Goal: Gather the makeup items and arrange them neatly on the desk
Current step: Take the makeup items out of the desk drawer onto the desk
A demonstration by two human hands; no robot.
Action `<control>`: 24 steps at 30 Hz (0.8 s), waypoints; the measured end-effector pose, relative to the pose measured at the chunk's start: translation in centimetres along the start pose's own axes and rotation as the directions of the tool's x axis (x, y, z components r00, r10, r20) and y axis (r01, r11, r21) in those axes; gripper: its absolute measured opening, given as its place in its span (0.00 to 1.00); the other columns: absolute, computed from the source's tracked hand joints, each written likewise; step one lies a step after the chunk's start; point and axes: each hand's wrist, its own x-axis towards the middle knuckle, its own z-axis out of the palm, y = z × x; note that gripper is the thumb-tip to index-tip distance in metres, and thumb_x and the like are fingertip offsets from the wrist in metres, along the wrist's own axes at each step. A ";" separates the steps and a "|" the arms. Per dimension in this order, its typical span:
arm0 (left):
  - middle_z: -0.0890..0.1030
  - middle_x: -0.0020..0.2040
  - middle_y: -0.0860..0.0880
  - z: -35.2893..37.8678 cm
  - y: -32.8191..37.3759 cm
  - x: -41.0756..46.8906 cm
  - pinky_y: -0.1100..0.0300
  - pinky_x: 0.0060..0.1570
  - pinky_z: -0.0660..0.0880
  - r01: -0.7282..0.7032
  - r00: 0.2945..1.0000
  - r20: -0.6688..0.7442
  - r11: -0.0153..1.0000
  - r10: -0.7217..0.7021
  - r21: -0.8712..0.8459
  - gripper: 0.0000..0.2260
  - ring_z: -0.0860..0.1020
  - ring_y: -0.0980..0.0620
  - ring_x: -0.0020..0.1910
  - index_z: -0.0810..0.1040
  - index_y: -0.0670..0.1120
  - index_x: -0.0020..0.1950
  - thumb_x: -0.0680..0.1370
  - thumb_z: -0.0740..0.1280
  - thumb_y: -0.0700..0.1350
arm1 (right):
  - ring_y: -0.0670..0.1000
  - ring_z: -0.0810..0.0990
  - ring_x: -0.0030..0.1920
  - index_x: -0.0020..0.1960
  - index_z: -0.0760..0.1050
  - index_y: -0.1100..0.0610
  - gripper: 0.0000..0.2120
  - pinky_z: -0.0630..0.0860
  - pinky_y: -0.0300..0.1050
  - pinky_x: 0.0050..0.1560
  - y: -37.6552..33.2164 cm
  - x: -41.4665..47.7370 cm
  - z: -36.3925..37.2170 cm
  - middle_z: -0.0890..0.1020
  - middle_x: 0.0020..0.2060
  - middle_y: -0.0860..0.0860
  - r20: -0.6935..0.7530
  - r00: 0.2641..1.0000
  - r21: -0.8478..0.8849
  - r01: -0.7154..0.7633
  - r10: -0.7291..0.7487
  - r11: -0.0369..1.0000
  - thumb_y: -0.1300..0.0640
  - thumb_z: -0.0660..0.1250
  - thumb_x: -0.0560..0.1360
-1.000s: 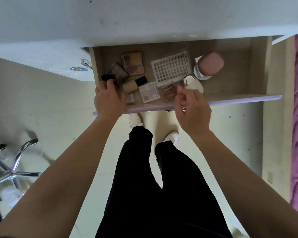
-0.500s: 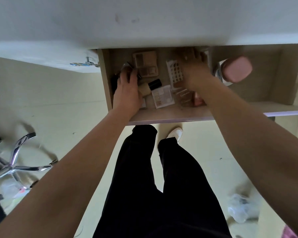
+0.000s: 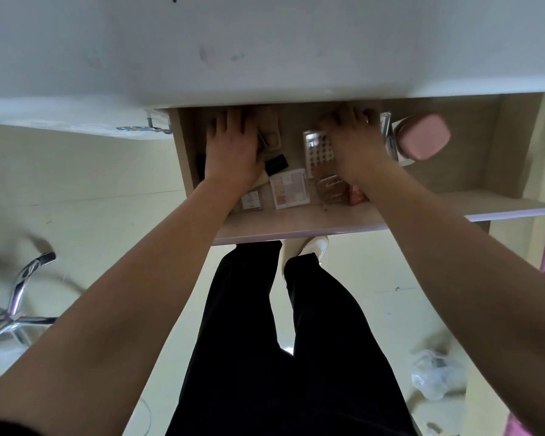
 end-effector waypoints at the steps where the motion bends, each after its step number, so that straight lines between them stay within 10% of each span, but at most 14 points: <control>1: 0.67 0.69 0.35 0.1 0.5 0.3 0.41 0.65 0.64 -0.046 0.999 0.008 0.999 0.046 0.018 0.29 0.67 0.33 0.66 0.67 0.41 0.71 0.73 0.70 0.46 | 0.65 0.77 0.55 0.61 0.75 0.60 0.33 0.70 0.59 0.61 0.0 -0.1 0.2 0.77 0.56 0.62 -0.020 1.000 0.001 0.007 -0.007 1.000 0.57 0.81 0.58; 8: 0.59 0.76 0.37 1.5 1.8 1.2 0.35 0.71 0.53 -0.028 0.998 0.064 1.000 0.027 0.004 0.34 0.57 0.33 0.74 0.59 0.45 0.77 0.74 0.68 0.38 | 0.63 0.75 0.58 0.63 0.74 0.57 0.32 0.65 0.58 0.64 0.5 -1.4 0.4 0.78 0.57 0.59 -0.089 0.995 0.100 0.052 -0.043 0.994 0.49 0.79 0.63; 24: 0.72 0.60 0.36 1.3 3.5 -4.0 0.43 0.53 0.72 -0.088 0.992 -0.085 0.991 0.096 0.098 0.23 0.72 0.35 0.56 0.72 0.42 0.62 0.70 0.74 0.46 | 0.60 0.76 0.58 0.62 0.78 0.49 0.20 0.65 0.56 0.64 1.6 -6.2 0.4 0.81 0.55 0.53 -0.130 0.989 0.198 0.100 -0.075 0.975 0.60 0.70 0.72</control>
